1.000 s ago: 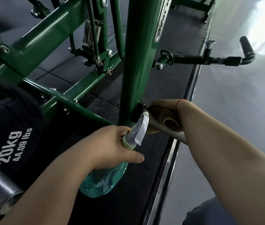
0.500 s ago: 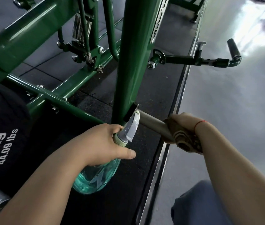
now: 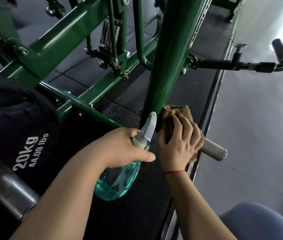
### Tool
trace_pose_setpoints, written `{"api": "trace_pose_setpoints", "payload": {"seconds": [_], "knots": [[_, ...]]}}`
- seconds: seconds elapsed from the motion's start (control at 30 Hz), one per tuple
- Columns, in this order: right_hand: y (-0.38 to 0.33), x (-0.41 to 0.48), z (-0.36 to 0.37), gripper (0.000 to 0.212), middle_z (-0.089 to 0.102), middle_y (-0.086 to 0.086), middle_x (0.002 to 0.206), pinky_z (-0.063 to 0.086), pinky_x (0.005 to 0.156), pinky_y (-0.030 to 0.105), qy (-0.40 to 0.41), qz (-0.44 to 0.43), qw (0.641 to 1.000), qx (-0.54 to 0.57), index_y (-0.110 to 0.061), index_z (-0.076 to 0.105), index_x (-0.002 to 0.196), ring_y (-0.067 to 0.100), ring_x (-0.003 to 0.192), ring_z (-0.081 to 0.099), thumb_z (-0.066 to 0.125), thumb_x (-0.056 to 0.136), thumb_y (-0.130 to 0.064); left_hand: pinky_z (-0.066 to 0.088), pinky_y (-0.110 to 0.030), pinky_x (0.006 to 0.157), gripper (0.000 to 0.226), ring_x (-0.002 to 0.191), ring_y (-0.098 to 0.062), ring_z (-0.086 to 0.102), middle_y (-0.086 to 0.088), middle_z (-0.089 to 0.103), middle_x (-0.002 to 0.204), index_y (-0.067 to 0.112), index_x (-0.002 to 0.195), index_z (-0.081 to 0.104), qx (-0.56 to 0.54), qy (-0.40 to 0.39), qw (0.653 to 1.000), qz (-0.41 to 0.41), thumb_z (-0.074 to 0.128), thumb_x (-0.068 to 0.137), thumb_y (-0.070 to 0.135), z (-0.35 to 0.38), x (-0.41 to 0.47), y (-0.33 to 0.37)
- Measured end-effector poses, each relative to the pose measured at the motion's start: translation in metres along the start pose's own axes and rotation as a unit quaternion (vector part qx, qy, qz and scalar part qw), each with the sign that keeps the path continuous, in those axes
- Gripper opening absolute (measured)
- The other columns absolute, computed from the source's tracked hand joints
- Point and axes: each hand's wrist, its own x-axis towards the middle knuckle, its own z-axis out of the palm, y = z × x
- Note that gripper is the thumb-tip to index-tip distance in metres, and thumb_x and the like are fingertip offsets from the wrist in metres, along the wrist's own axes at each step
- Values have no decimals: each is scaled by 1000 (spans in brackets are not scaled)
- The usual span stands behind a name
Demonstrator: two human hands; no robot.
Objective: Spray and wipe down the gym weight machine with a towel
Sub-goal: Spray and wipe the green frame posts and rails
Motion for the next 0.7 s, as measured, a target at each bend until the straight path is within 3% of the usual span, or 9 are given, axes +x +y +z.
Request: {"api": "trace_pose_setpoints", "payload": {"seconds": [0.1, 0.2, 0.37, 0.43, 0.57, 0.63, 0.7], "knots": [[22, -34, -6, 56, 50, -3, 137, 33, 101, 56, -23, -63, 998, -4, -26, 62, 124, 31, 132, 39, 80, 73, -12, 45, -21, 81, 34, 99, 0, 59, 19, 65, 109, 46, 98, 58, -9, 12, 1000, 3, 82, 74, 54, -3, -5, 1], [37, -43, -12, 48, 49, -4, 127, 31, 100, 51, -6, -41, 999, 3, -22, 72, 108, 31, 126, 41, 76, 66, 2, 47, -28, 85, 36, 102, -4, 60, 18, 63, 111, 45, 98, 56, -4, 19, 1000, -2, 82, 74, 54, -4, -9, 1], [12, -32, -21, 27, 56, 5, 115, 37, 100, 51, 34, 48, 994, 94, -16, 73, 99, 33, 115, 44, 58, 77, -13, 49, -30, 89, 38, 105, -9, 61, 15, 64, 112, 42, 101, 57, 9, 19, 1000, -6, 81, 75, 54, -7, -15, 3], [-5, -21, -14, 25, 57, 11, 117, 39, 100, 48, 34, 73, 990, 117, -14, 71, 100, 33, 114, 44, 66, 76, -16, 48, -28, 85, 34, 101, -8, 62, 13, 65, 106, 37, 97, 60, 13, 20, 1000, -6, 81, 75, 54, -6, -14, 4], [-24, -3, 2, 42, 53, 11, 127, 39, 100, 48, 21, 159, 980, 116, -15, 63, 101, 30, 118, 40, 78, 63, -7, 47, -29, 76, 32, 80, -7, 60, 14, 61, 80, 36, 73, 55, 6, 19, 1000, 11, 82, 74, 52, -4, -12, 4], [-23, -5, 2, 42, 53, 9, 128, 37, 99, 50, 20, 183, 978, 99, -17, 61, 100, 32, 119, 42, 80, 63, -11, 45, -28, 81, 29, 94, -5, 61, 18, 65, 97, 40, 87, 60, 2, 7, 1000, 16, 81, 74, 55, -3, -11, 3], [-16, -9, -8, 41, 52, 10, 130, 36, 99, 53, 49, 221, 969, 97, -17, 59, 100, 36, 120, 44, 81, 66, -14, 41, -28, 89, 45, 113, -5, 58, 20, 63, 121, 45, 112, 60, 7, -14, 1000, 17, 80, 74, 58, -3, -12, 2]]}}
